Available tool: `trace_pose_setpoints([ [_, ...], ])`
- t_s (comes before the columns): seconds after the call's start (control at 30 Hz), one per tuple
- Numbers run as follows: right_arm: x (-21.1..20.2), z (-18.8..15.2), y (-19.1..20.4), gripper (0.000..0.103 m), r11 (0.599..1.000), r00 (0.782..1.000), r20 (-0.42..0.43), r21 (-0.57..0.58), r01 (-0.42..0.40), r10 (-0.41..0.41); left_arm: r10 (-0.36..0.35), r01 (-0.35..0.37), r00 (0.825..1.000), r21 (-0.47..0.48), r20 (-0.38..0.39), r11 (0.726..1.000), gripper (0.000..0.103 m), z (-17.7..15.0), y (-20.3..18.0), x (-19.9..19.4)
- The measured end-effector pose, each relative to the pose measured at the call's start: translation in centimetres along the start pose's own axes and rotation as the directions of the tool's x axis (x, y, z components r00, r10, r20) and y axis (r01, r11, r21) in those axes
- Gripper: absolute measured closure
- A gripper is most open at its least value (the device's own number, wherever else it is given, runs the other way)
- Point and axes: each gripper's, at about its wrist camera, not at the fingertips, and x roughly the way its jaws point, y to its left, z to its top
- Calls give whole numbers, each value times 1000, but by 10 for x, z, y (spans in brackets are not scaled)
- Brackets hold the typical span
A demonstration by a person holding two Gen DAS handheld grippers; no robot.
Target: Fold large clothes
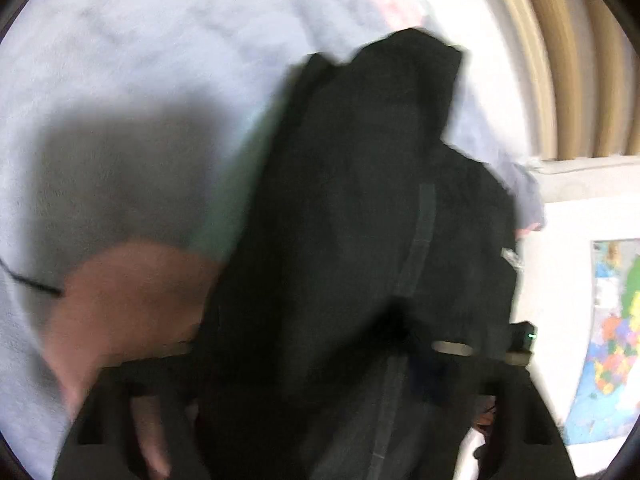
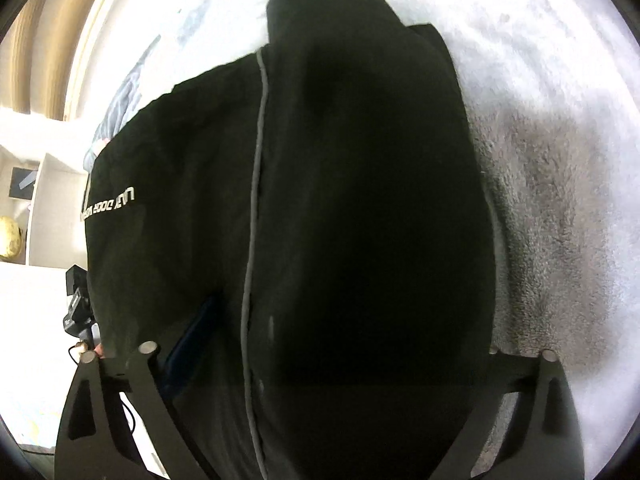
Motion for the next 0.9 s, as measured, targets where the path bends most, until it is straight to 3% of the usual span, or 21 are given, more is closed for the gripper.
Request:
trace_pose_setpoints([
  [0.07,-13,-4,-5,19,1000,1000,15,-1,0,0,9,-10,1000,36,29,999,61,-5,-9,-8],
  [0.1,-21,-6,-3,30,1000,1000,31,-11,2,-2,9,-10,999,45,35,999,61,-7,-11,-11],
  [0.17,-30,-8,-1,36,1000,999,43,-29,4,-2,10,-12,1000,48,28,999,59,-9,-11,-11],
  [0.2,-31,-9,-1,37,999,999,39,-37,3,-2,4,-5,1000,42,19,999,58,-8,-10,-8],
  [0.3,-25,-4,-7,32,1000,1000,17,-25,-7,7,-39,38,999,-39,-34,999,29,-2,7,7],
  [0.33,-24,1,-5,28,1000,1000,13,-14,-12,12,-59,56,997,-63,-52,996,24,-3,11,14],
  [0.4,-15,8,-8,15,998,998,-6,39,-56,57,-77,73,996,-78,-50,994,23,-2,13,22],
  [0.43,-8,9,-11,14,995,997,-12,63,-74,75,-68,65,997,-68,-39,996,25,-1,10,21],
  [0.5,-8,12,-13,17,994,996,1,77,-84,84,-56,56,998,-35,-3,998,45,-9,2,11],
  [0.53,-10,11,-12,21,993,996,10,78,-85,85,-55,55,998,-21,18,998,62,-13,-5,7],
  [0.57,-15,8,-7,35,994,996,26,67,-86,84,-64,64,997,-7,41,998,71,-19,-13,0],
  [0.6,-23,6,-5,52,996,996,40,46,-79,77,-69,69,996,8,63,998,72,-26,-22,-8],
  [0.67,-40,-1,7,62,998,996,66,-6,-59,60,-94,91,991,31,92,995,74,-38,-40,-20],
  [0.77,-64,-13,30,66,997,994,102,-73,-29,36,-152,141,978,82,143,987,74,-65,-72,-48],
  [0.9,-107,-40,78,68,982,987,159,-189,-6,37,-173,137,968,195,179,971,74,-114,-121,-88],
])
